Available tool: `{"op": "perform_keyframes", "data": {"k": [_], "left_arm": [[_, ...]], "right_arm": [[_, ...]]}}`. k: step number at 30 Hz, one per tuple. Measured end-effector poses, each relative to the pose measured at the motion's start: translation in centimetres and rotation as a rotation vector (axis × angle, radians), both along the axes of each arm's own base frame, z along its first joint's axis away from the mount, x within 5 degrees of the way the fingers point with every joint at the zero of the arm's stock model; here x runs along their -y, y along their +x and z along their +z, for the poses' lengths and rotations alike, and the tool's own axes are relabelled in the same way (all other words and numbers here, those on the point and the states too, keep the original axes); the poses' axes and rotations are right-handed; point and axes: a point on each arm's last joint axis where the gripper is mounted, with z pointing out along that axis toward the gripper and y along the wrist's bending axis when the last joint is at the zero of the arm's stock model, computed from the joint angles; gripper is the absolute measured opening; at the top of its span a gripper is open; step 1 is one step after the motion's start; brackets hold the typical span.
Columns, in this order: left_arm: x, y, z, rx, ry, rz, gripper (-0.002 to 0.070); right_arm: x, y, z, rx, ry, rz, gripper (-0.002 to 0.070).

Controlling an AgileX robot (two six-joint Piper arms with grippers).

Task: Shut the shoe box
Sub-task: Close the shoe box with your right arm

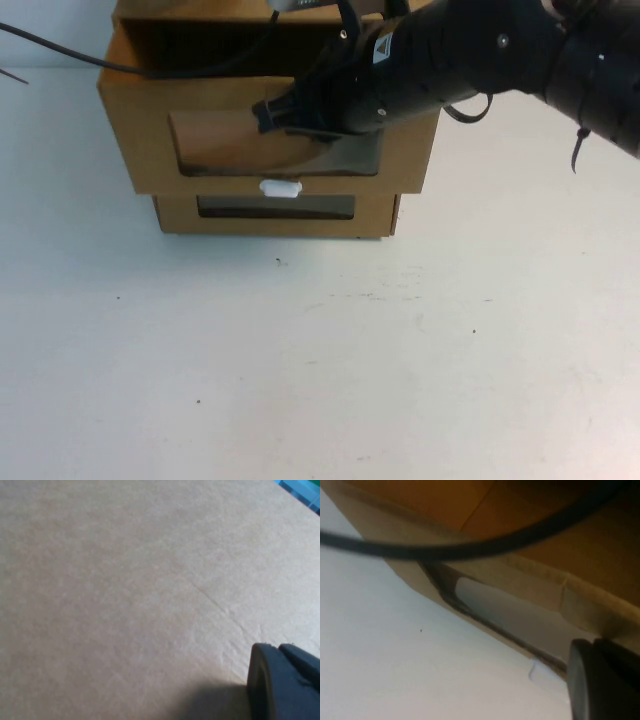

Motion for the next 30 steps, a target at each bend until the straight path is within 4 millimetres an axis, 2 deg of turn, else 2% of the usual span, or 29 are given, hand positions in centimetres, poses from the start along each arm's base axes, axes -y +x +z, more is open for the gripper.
{"op": "perform_keyframes", "data": {"k": [10,20,30], "left_arm": [[0.0,-0.1,0.0,-0.004,0.0,-0.005,-0.0005],[0.0,-0.1,0.0,-0.006,-0.002,-0.004,-0.0005],[0.0,-0.1,0.1,-0.012,-0.005,-0.005,-0.0005]], "right_arm": [[0.7,4.5,-0.4,-0.032,0.093,-0.022,-0.0011],[1.6,7.9,-0.8,-0.056,0.236,-0.009,-0.0011],[1.3,9.4,-1.6,-0.055,0.25,-0.015,-0.0012]]}}
